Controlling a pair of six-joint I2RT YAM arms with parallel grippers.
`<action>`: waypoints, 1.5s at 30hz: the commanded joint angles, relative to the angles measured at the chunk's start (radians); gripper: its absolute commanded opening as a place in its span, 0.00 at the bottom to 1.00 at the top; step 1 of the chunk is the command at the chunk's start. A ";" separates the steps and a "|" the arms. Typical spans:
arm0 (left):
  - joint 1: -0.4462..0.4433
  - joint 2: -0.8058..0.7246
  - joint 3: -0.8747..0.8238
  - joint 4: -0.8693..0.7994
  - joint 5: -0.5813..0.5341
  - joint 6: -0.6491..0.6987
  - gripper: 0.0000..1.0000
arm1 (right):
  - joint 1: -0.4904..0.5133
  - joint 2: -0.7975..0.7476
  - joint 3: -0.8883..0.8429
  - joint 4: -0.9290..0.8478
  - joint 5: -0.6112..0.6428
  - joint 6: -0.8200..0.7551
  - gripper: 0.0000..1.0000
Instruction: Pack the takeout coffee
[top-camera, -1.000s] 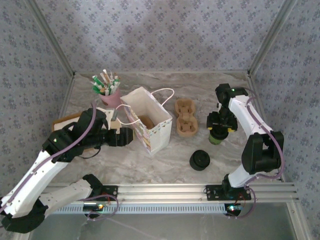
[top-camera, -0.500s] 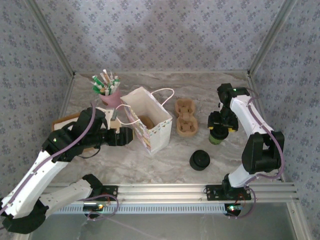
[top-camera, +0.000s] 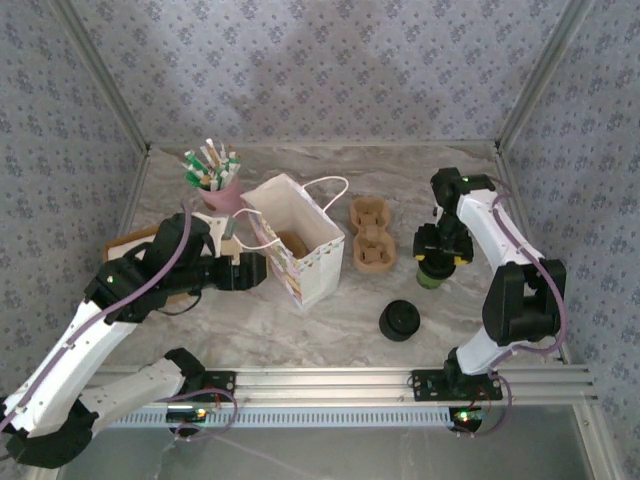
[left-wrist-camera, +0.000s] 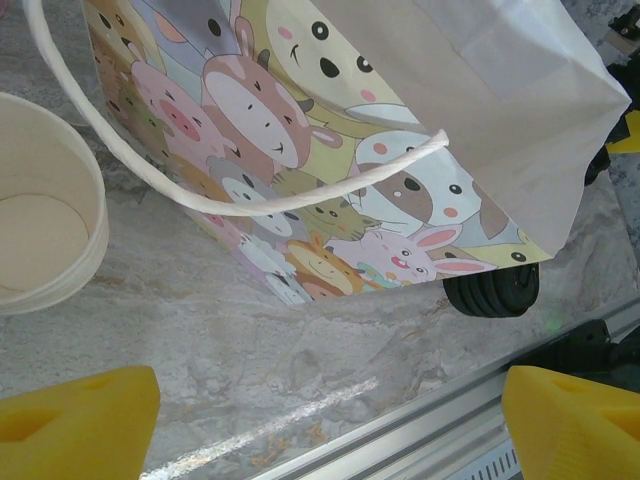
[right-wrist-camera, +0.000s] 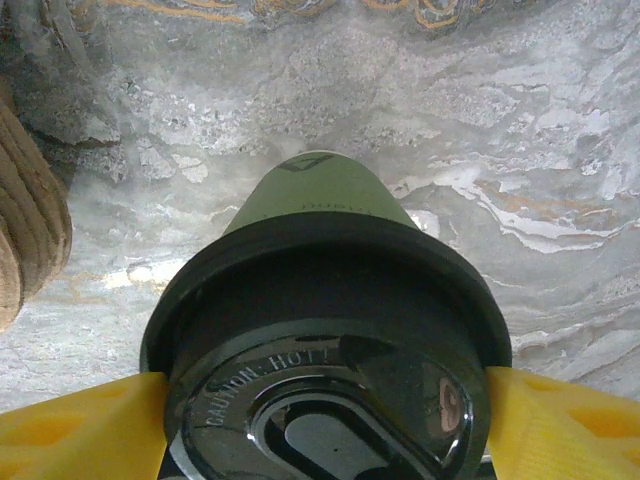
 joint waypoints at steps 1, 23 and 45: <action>0.009 -0.002 -0.007 0.013 0.021 0.018 0.89 | 0.007 0.017 -0.009 -0.014 0.004 -0.013 0.80; 0.041 -0.016 0.008 0.016 0.009 -0.001 0.89 | 0.025 -0.059 -0.016 -0.016 0.013 -0.010 0.66; 0.250 0.188 0.258 0.030 -0.013 0.109 0.94 | 0.212 -0.319 0.430 -0.211 -0.002 0.015 0.64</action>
